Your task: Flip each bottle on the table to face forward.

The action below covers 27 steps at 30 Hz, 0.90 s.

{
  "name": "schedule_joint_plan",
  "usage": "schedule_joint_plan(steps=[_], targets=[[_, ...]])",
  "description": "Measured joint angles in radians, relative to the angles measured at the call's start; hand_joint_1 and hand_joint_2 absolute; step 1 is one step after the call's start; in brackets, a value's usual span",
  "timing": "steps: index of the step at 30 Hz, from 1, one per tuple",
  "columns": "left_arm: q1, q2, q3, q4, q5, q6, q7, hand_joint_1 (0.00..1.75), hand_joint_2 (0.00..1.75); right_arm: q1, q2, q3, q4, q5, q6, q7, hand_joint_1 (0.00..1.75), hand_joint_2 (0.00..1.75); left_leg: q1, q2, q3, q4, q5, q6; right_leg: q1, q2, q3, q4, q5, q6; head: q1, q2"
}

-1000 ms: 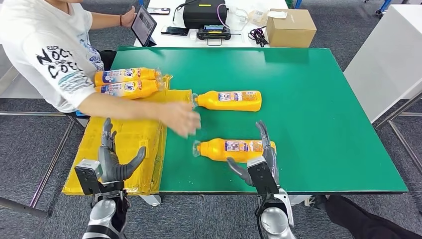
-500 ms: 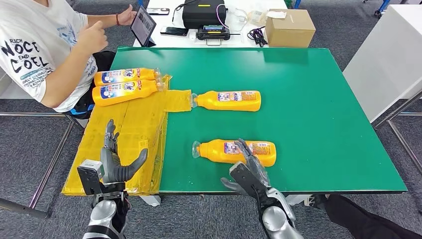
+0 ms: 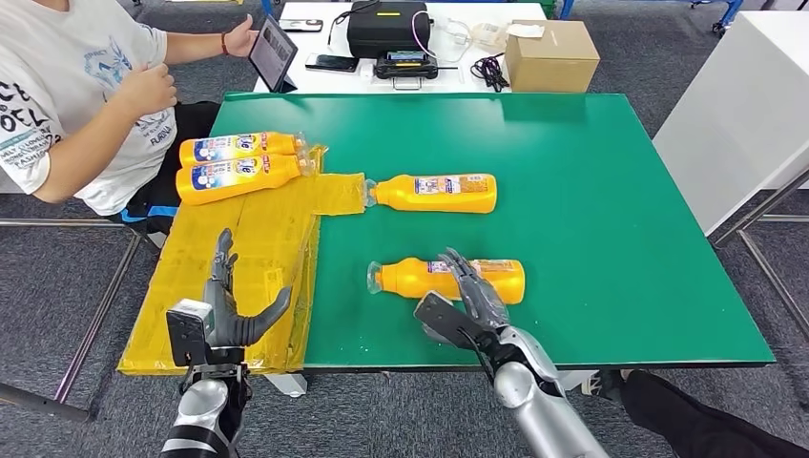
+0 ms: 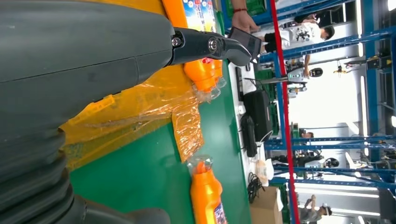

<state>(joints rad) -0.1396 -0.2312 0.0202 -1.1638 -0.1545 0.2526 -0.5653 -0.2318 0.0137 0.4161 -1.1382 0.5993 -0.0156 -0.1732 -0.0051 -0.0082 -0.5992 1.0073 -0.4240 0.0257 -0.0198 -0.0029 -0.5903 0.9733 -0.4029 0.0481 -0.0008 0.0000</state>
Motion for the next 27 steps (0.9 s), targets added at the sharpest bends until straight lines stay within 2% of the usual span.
schedule_joint_plan(steps=[10, 27], targets=[[-0.006, 0.006, 0.010, 0.004, -0.016, -0.011, -0.014, 0.00, 1.75, -0.063, -0.006, 0.088, 0.021, 0.055, -0.011, 0.062, 0.00, 1.75, 0.000, 0.000, -0.002, 0.000, 0.000, 0.000, 0.000, 0.000, -0.002, 0.000, 0.000, 0.000, 0.000, 0.000], [-0.014, 0.006, 0.011, 0.034, -0.020, -0.015, -0.015, 0.00, 1.75, -0.095, -0.008, 0.117, 0.058, 0.016, -0.011, 0.052, 0.00, 1.75, 0.000, -0.001, -0.004, 0.000, 0.000, 0.000, 0.000, 0.000, -0.003, 0.000, 0.000, 0.001, 0.000, 0.000]])
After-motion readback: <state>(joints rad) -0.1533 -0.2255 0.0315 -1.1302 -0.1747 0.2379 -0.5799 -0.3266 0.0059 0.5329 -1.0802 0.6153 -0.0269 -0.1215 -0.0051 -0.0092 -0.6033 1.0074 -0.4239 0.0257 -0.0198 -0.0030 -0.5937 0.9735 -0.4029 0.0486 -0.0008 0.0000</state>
